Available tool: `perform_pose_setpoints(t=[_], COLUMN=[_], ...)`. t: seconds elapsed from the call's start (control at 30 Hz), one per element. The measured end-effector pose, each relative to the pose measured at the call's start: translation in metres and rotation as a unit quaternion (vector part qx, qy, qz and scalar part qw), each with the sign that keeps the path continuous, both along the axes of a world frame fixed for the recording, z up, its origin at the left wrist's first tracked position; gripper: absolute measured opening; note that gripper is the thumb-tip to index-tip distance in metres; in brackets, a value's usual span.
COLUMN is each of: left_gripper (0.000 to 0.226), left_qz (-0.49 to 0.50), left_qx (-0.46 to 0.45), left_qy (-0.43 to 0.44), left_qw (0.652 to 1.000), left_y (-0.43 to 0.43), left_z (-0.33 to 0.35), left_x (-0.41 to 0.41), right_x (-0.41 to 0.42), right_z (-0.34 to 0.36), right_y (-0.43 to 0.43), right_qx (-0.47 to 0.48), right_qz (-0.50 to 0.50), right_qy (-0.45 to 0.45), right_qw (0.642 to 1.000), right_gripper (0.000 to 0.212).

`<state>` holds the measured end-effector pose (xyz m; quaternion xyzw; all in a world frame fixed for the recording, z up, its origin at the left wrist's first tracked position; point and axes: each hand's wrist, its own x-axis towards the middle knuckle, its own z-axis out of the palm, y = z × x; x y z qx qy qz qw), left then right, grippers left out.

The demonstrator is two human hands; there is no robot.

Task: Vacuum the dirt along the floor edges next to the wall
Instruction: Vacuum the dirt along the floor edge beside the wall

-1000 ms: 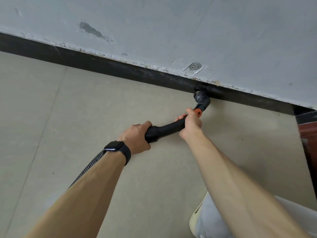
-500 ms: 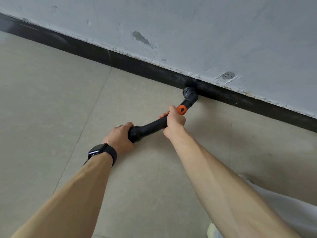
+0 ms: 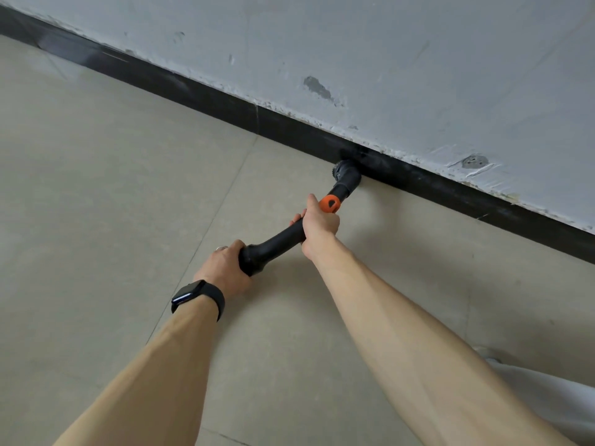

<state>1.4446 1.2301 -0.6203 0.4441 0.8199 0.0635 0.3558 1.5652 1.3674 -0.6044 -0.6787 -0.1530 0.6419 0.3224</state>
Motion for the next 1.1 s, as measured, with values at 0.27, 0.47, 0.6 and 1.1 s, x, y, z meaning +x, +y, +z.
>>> perform_pose_setpoints(t=[0.27,0.47,0.6,1.1], left_gripper=[0.028,0.026,0.021,0.031], left_qz=[0.053,-0.049,-0.127,-0.217], left_qx=[0.015,0.016,-0.014,-0.037], left_qy=[0.026,0.031,0.014,0.04], left_qw=[0.998,0.998,0.992,0.975], left_y=[-0.019,-0.021,-0.025,0.001], left_z=[-0.003,0.006,0.002,0.003], left_x=[-0.016,-0.006,0.01,0.054], right_x=[-0.034,0.001,0.042,0.093], right_z=[0.005,0.012,0.005,0.007], right_y=[0.001,-0.013,-0.052,-0.035], right_qx=[0.002,0.002,0.016,0.017], right_qz=[0.09,0.02,-0.085,-0.112], right_qy=[0.033,0.075,0.033,0.019], right_qw=[0.995,0.997,0.996,0.993], right_gripper=[0.043,0.012,0.015,0.011])
